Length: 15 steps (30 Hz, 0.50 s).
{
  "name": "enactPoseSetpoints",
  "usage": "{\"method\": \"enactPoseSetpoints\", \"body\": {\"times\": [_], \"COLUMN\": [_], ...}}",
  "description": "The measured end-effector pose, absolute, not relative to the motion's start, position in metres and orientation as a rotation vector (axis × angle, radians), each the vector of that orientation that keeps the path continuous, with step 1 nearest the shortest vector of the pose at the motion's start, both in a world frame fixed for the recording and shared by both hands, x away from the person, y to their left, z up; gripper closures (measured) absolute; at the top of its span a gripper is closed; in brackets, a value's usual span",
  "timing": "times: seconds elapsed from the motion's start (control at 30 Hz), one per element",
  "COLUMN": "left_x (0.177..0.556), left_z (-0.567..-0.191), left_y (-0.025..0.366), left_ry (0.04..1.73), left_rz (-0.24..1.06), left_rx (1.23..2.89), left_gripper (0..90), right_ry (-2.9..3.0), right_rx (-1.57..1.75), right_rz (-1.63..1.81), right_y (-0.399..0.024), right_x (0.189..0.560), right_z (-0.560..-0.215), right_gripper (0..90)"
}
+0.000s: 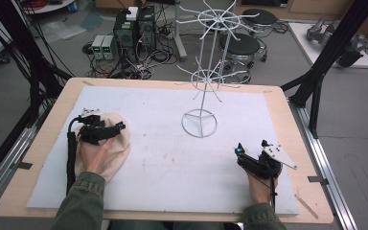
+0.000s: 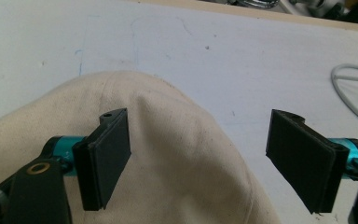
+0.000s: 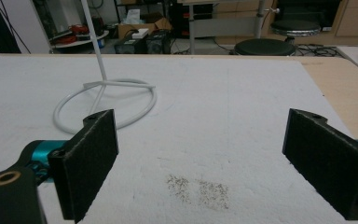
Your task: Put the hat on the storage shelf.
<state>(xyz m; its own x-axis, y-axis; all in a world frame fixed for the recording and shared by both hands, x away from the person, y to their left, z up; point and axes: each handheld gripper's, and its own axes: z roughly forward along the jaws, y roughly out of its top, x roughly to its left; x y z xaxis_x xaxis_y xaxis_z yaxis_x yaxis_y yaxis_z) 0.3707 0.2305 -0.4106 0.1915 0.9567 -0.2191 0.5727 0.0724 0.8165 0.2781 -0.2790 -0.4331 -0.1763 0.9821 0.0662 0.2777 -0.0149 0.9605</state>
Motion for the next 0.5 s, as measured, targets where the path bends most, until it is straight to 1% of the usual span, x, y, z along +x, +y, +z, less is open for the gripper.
{"method": "enactPoseSetpoints", "body": {"times": [0.23,0.5], "left_x": [0.375,0.382], "left_z": [-0.413,-0.418], "left_y": [0.228,0.229], "left_ry": [1.544,1.61], "left_rz": [0.52,0.469], "left_rx": [1.624,1.602], "left_gripper": [22.6,23.1], "right_ry": [1.539,1.541], "right_rx": [1.36,1.354], "right_rz": [1.236,1.235], "right_y": [-0.278,-0.278], "right_x": [0.278,0.278], "right_z": [-0.433,-0.433], "right_gripper": [9.4,9.3]}}
